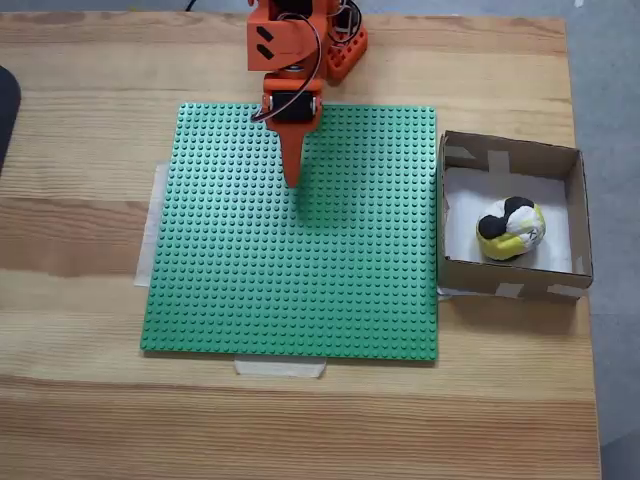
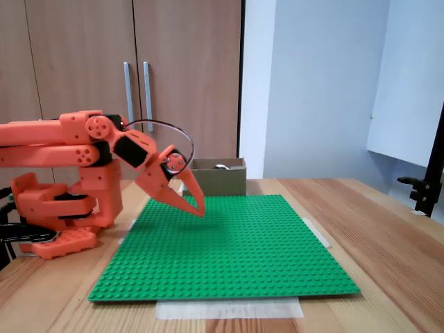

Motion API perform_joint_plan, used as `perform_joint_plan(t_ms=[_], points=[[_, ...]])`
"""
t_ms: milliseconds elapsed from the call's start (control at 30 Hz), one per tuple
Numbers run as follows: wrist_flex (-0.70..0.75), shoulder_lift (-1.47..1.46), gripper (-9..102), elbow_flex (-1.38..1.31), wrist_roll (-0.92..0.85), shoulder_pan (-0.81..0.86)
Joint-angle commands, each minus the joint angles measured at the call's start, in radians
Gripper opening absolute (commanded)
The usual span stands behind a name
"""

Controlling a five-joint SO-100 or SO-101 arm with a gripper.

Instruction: Pick the ball and put it in the box.

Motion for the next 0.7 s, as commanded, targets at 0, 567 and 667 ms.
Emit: perform_joint_plan(t_ms=[0,567,667], points=[[-0.017,0.009,-1,0.026,0.018,0.008],[-0.025,0.009,-1,0.028,0.038,0.015],[-0.025,0.009,-1,0.028,0.038,0.015]])
